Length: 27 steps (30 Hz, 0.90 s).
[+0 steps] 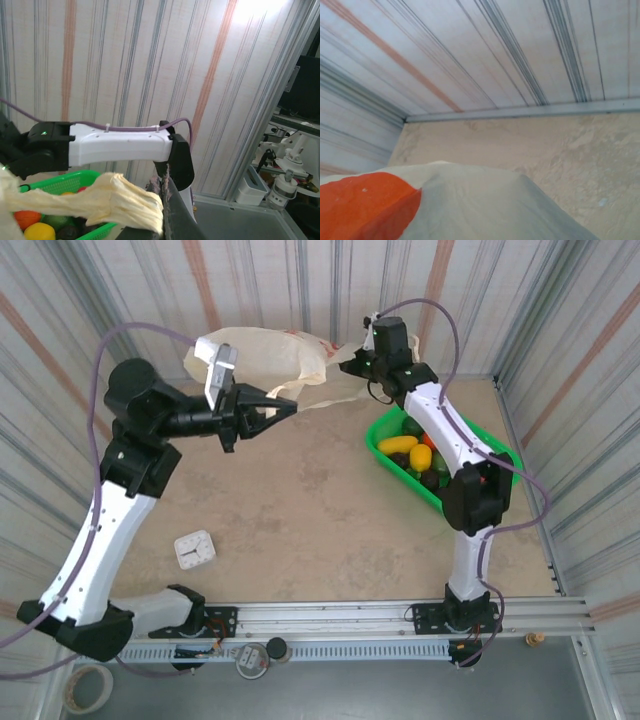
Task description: Place the fake fruits into the plastic bag and tie a complex knot
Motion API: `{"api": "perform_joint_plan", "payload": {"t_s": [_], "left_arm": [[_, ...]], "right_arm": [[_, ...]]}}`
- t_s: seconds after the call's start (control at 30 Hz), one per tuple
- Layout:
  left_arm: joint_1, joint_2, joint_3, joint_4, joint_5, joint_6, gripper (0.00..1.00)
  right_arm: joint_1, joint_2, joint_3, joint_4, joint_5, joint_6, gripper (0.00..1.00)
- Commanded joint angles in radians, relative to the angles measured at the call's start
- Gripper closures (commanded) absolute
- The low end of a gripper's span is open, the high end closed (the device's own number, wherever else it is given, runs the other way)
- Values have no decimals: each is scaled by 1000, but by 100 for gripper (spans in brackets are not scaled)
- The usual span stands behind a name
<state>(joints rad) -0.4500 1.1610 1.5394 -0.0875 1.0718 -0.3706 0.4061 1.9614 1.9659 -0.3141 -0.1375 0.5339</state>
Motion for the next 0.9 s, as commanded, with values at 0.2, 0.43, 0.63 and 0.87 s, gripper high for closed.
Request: {"api": "perform_joint_plan", "payload": {"t_s": [0.2,0.43,0.63,0.87], "left_arm": [[-10,-199,-624,89,-528,-57,100],[-10,-152,-665,120,-632,-110,100],[-6,-93,-569,6,-634,-143,100],[5,-161,-627,43,-682,-177,100]], "right_arm": [[107,-200,-529,166,55,-28,49],[142,-254,-677,189,-32,-49,44],[147,-346,-707,134,-114,-67,40],[120,-528,-763,8,-48,-99,43]]}}
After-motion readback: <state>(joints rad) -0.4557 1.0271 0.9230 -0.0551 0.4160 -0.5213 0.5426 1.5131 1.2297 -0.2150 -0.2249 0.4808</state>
